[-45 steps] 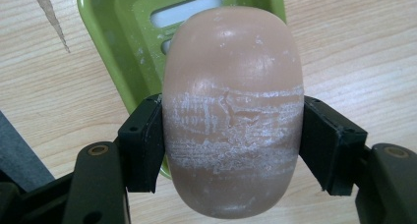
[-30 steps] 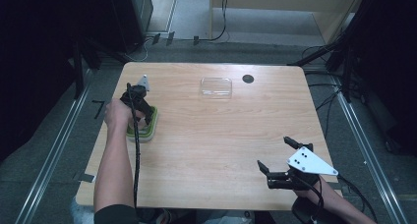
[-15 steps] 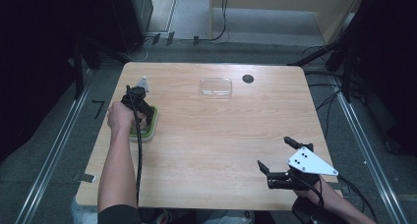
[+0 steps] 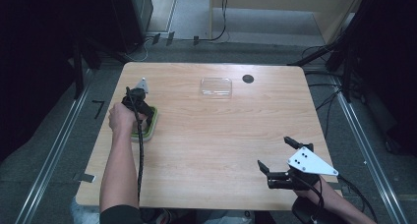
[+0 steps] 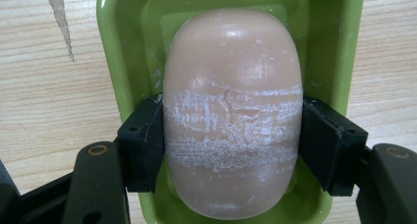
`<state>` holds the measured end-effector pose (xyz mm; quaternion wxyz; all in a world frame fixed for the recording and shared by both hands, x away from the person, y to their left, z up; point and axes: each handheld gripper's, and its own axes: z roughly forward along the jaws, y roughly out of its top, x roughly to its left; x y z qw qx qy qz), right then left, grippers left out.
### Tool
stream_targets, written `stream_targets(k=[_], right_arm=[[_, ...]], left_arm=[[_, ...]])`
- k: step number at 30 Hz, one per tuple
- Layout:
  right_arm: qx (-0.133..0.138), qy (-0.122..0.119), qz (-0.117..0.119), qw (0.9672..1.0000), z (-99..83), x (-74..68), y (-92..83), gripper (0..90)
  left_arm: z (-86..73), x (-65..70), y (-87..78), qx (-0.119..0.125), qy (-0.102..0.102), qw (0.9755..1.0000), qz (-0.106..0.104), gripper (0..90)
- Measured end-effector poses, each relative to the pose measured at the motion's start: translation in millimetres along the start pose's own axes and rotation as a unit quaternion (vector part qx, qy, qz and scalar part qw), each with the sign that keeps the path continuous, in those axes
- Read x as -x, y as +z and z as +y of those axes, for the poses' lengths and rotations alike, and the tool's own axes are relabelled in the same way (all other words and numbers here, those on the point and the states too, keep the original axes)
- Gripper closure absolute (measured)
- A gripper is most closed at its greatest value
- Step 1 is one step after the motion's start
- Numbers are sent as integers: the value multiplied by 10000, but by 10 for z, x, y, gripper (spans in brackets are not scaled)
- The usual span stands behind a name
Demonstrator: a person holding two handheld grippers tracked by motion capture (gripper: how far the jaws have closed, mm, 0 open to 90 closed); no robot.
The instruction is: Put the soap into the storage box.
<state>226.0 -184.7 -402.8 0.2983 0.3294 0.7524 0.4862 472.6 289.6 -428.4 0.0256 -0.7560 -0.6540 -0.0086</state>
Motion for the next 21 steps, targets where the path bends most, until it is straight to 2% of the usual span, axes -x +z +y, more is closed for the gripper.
stream_targets(k=[10,12,14,21], right_arm=[[3,7,-2,10000,-3,5,2,0],[6,12,-2,10000,-3,6,3,0],[-5,4,0,10000,-2,4,4,0],[15,28,-28,10000,-5,1,-19,0]], left_arm=[[-34,9,-60,81,-55,9999,37,292],[-44,13,-77,109,-63,9999,38,248],[-74,16,-130,81,-19,10000,24,150],[-169,26,-242,21,113,9999,-27,131]])
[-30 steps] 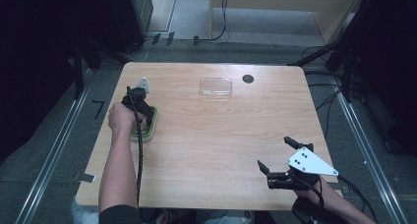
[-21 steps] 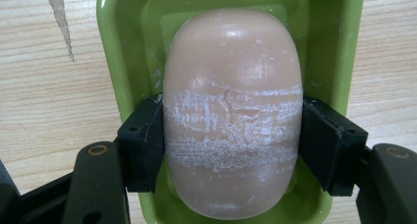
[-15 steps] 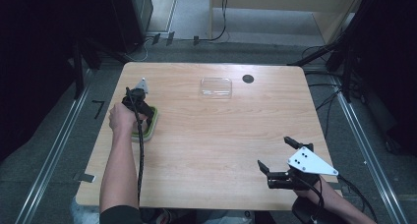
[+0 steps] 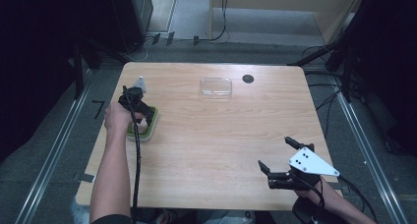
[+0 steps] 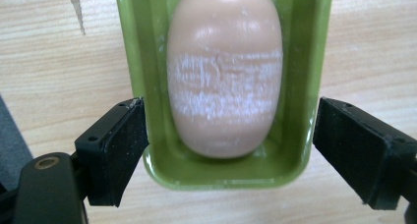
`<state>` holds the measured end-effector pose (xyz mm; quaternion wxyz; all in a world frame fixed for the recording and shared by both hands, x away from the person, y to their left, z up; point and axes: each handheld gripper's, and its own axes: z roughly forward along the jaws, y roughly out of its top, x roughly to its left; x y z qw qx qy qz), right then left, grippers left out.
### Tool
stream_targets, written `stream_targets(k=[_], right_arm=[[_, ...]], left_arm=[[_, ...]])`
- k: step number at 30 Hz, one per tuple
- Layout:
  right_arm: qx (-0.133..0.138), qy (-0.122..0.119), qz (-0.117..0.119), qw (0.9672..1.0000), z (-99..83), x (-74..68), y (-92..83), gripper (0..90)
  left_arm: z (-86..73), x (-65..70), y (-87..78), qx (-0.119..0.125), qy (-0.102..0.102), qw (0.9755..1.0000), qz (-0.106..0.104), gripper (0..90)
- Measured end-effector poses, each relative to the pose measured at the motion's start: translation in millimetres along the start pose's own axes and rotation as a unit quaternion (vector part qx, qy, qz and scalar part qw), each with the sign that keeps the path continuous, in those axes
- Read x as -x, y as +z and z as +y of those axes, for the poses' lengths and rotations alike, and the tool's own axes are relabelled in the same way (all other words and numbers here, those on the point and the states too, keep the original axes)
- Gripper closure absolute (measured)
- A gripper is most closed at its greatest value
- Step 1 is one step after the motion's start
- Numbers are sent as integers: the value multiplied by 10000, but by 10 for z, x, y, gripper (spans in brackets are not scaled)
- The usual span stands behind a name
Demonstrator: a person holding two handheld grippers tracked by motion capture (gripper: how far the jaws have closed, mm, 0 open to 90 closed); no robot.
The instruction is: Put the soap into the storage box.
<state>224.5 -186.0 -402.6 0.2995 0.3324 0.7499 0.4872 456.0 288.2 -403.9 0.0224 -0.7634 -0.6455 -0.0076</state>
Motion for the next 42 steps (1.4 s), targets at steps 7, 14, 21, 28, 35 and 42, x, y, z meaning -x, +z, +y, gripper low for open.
stream_targets(k=[7,14,21,28,35,42], right_arm=[[-22,-56,9,10000,10,-20,0,0],[-21,-54,5,10000,10,-18,0,0],[-25,-54,5,10000,12,-24,0,0],[-21,-64,8,10000,12,-22,2,0],[-21,-68,5,10000,12,-25,2,0],[-36,-62,3,10000,14,-29,2,0]], left_arm=[[-112,79,-149,-102,296,9995,69,119],[-254,129,-255,-179,502,9986,63,120],[-443,174,-326,-240,743,9969,75,108],[-624,230,-316,-363,944,9948,111,86],[-884,359,-307,-352,1198,9920,176,63],[-1096,414,-225,-420,1333,9900,168,50]])
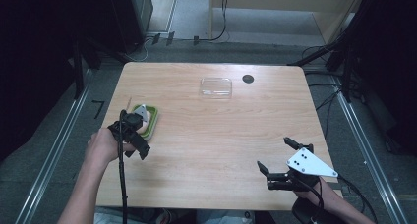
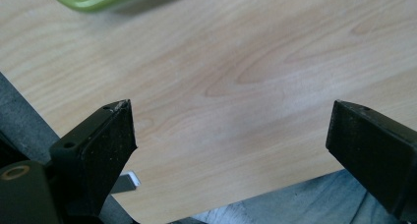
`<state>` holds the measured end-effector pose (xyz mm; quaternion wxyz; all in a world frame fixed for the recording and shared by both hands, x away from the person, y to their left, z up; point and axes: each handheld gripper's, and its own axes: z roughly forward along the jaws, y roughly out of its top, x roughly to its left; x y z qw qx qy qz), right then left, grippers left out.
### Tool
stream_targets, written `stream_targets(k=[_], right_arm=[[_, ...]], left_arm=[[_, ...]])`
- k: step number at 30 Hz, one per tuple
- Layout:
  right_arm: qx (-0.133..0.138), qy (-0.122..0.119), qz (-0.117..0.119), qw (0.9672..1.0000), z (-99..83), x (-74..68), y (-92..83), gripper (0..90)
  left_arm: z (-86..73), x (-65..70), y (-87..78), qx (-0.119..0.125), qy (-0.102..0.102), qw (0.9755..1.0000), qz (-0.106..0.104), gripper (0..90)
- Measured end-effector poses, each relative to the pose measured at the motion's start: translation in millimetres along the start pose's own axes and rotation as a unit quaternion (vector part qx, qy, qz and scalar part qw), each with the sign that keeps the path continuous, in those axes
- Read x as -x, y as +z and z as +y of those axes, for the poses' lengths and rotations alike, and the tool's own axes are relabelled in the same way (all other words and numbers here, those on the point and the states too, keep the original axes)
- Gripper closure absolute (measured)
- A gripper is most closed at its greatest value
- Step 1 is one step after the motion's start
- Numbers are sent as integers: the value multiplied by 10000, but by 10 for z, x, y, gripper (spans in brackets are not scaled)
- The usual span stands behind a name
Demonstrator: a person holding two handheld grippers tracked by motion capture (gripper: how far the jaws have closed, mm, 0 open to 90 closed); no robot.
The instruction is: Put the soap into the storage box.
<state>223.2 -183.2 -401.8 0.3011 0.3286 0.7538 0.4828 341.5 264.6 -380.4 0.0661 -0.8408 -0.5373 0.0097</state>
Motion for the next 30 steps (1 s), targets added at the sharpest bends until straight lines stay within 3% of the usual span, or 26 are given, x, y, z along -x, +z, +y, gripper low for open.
stream_targets(k=[10,17,26,29,30], right_arm=[[5,-14,-2,10000,1,-4,4,0],[3,-15,-7,10000,1,-5,5,0],[-6,-28,-4,10000,0,-4,5,0],[-18,-38,-3,10000,0,-2,11,0],[-18,-38,-3,10000,0,-2,11,0]], left_arm=[[-259,118,204,-3,70,9999,-90,44],[-426,238,442,12,71,9998,-209,42],[-626,392,595,405,36,9991,-111,29],[-691,390,589,857,-58,9963,14,18],[-691,390,589,857,-58,9963,14,18]])
